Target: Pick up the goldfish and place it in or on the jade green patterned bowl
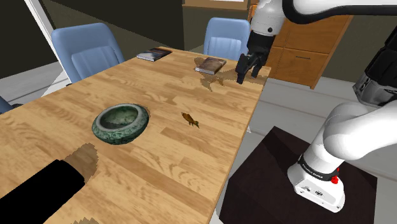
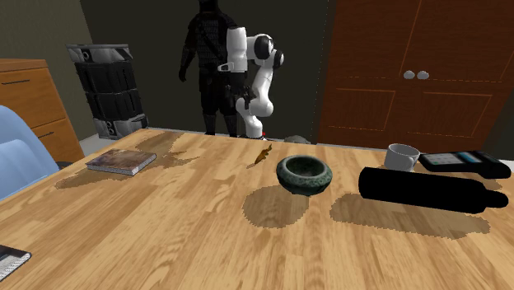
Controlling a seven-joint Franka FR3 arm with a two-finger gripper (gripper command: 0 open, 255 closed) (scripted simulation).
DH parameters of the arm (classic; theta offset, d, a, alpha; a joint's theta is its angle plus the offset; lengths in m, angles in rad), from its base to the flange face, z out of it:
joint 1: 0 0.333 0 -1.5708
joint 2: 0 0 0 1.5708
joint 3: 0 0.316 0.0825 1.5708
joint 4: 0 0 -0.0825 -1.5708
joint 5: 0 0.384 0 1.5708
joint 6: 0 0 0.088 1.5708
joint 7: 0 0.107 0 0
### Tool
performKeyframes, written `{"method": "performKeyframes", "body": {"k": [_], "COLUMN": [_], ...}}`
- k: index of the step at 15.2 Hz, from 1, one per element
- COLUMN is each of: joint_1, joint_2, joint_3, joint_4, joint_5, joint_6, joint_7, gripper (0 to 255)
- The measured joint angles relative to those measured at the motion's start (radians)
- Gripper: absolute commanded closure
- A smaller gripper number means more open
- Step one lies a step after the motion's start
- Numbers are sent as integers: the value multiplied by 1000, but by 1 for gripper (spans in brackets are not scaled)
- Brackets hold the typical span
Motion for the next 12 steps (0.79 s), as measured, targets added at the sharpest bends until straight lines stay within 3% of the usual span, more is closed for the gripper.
{"method": "performKeyframes", "body": {"k": [12], "joint_1": [24], "joint_2": [288], "joint_3": [208], "joint_4": [9], "joint_5": [82], "joint_6": [362], "joint_7": [198], "gripper": [0]}}
